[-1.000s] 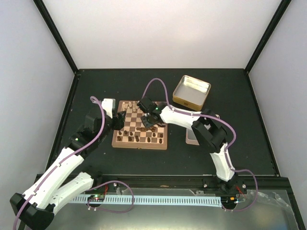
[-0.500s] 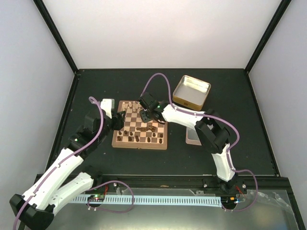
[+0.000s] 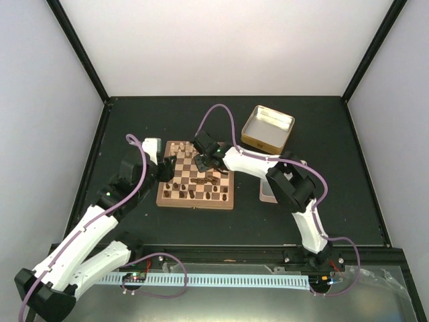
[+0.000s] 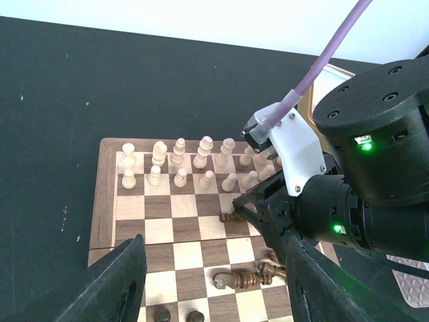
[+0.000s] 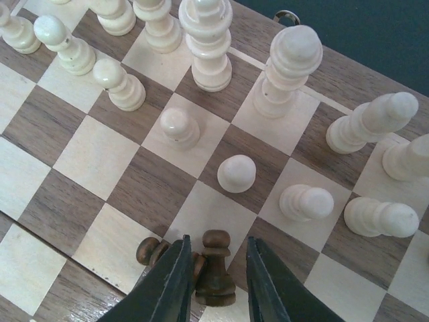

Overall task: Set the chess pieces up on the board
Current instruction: Pick up the chess piece from the chessboard.

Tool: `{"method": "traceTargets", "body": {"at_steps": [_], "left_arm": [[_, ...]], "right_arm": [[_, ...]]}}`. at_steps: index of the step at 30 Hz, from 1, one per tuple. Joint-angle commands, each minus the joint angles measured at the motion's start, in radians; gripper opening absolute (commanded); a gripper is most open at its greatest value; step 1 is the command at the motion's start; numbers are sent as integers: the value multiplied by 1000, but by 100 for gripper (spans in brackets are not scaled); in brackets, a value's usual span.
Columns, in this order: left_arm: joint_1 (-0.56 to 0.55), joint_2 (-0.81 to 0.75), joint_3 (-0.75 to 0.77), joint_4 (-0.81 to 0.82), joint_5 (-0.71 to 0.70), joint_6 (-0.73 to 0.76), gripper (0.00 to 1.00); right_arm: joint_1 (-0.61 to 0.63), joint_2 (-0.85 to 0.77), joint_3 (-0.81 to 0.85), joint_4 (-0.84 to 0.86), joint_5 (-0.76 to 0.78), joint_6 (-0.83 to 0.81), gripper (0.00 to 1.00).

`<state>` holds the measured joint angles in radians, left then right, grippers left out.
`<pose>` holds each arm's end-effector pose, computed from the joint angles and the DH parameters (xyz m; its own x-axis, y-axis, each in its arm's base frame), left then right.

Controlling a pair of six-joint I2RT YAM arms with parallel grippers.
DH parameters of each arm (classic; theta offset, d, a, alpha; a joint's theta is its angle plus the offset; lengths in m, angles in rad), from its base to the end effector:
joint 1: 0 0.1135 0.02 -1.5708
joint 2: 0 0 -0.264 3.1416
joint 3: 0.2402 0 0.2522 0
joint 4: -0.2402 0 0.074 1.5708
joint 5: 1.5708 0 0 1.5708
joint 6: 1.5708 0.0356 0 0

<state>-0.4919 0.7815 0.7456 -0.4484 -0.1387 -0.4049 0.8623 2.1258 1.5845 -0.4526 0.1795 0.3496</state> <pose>0.1577 -0.0789 0.2997 -0.5190 -0.1645 -0.8388 0.1692 0.9421 -0.2895 0.3038 0.3447 0.1717 -0.7466 -0.3533 -0.5637 -0.4556 0.8890 0.0462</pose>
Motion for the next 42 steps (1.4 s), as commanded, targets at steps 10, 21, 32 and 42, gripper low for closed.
{"method": "traceTargets", "body": {"at_steps": [10, 21, 32, 42], "left_arm": [[7, 9, 21, -1, 24, -24, 59], [7, 77, 11, 21, 101, -60, 59], [8, 100, 10, 16, 108, -67, 58], [7, 107, 11, 23, 117, -74, 58]], "right_arm": [[-3, -59, -97, 7, -59, -19, 21], [-2, -106, -109, 2, -56, 0, 26], [-3, -64, -88, -41, -41, -1, 27], [-3, -22, -78, -48, -10, -9, 22]]}}
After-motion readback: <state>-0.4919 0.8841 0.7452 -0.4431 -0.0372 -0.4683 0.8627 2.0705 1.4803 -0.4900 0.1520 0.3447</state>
